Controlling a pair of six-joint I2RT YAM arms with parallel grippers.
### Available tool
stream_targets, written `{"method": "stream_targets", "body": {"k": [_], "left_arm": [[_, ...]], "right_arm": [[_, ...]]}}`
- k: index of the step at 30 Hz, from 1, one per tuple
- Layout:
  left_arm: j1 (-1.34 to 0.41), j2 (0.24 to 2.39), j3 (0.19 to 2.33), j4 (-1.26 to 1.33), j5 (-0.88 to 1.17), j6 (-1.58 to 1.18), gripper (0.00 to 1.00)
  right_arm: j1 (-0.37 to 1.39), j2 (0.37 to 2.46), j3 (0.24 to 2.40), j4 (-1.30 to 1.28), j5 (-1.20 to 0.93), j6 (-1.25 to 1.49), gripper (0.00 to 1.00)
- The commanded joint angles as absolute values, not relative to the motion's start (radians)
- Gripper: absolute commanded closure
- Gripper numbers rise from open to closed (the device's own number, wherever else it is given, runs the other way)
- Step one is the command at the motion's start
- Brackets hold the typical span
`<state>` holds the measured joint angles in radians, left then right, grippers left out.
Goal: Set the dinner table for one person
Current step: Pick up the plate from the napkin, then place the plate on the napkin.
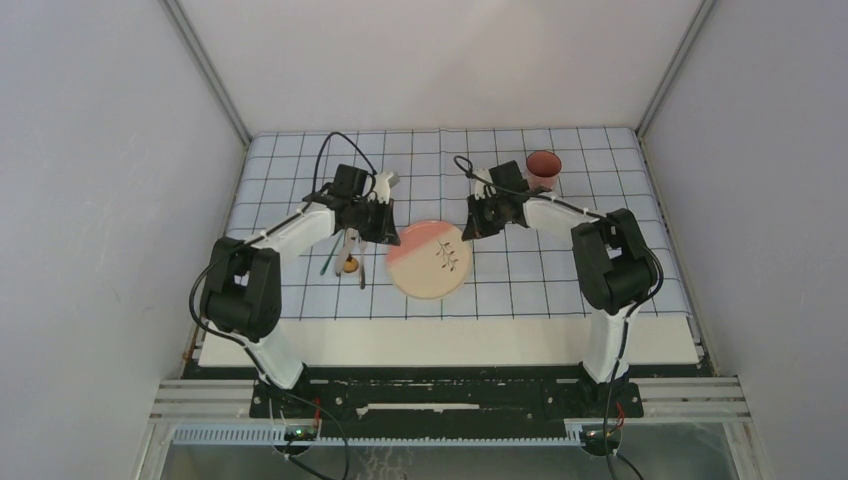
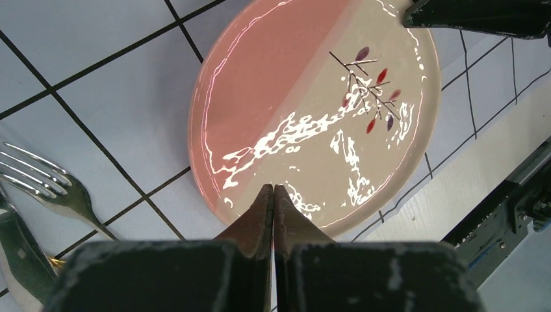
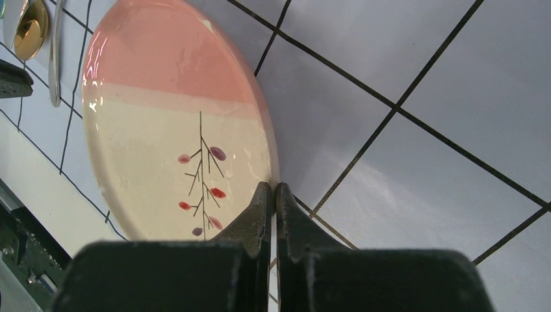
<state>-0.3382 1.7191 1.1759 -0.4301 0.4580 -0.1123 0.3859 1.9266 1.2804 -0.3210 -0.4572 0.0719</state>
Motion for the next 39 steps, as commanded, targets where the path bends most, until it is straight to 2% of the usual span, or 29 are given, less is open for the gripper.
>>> {"method": "stream_targets", "body": {"k": [1, 18, 31, 39], "left_arm": [[-0.34, 1.646, 1.153, -0.429, 0.485, -0.078, 1.0], [-0.34, 1.609, 1.088, -0.448, 0.484, -0.046, 1.0], [-0.34, 1.591, 1.072, -0.459, 0.492, -0.04, 1.0], [-0.339, 1.592, 1.061, -0.47, 0.488, -0.026, 1.0]], "right_arm": [[0.382, 1.917, 1.344, -0.25, -0.492, 0.078, 1.0], [0.352, 2.063, 1.61, -0.359, -0.41, 0.156, 1.0], [0.311, 2.042, 1.503, -0.323, -0.416, 0.138, 1.0], [0.299, 2.072, 1.515, -0.302, -0.411, 0.148, 1.0]]}}
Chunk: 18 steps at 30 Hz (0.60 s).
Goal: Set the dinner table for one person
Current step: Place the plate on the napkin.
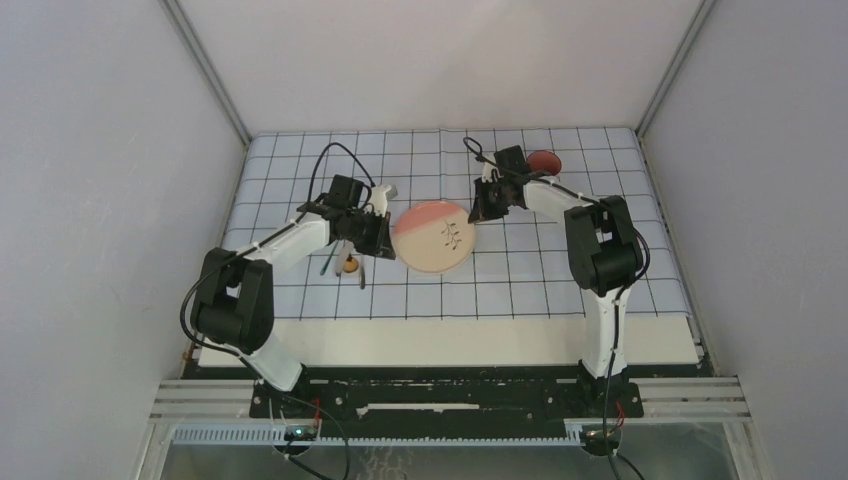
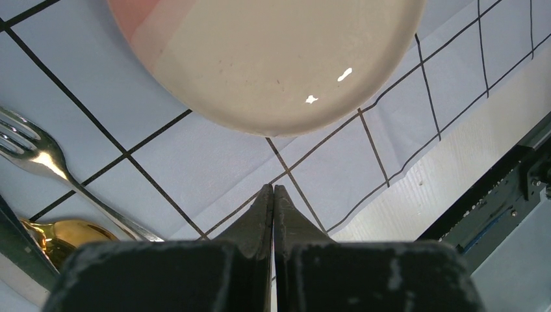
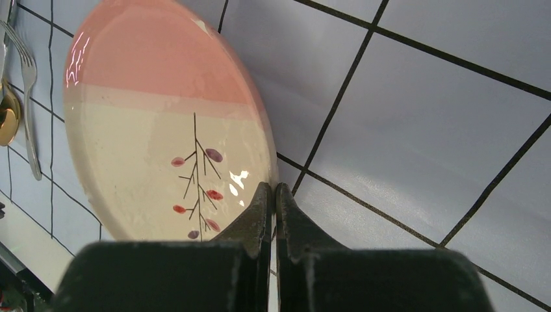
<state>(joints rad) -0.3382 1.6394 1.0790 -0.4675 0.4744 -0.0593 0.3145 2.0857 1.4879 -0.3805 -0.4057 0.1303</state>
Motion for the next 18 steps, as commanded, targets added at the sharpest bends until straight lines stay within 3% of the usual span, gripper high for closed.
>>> {"method": "stream_targets", "body": {"k": [1, 5, 10, 18], "left_arm": [[-0.339, 1.59, 1.06, -0.471, 0.486, -0.023, 1.0], [-0.339, 1.605, 1.069, -0.48, 0.483, -0.011, 0.96], [-0.334, 1.631, 1.097, -0.514, 0.478, 0.016, 0.76], [-0.33, 1.608, 1.1, -0.513, 0.436, 0.033, 0.56]], "right_arm": [[0.299, 2.071, 1.519, -0.303, -0.405, 0.149, 1.0], [0.302, 2.073, 1.516, -0.309, -0.398, 0.144, 1.0], [0.301, 2.071, 1.464, -0.289, -0.398, 0.144, 1.0], [0.299, 2.082, 1.465, -0.288, -0.345, 0.146, 0.65]]}}
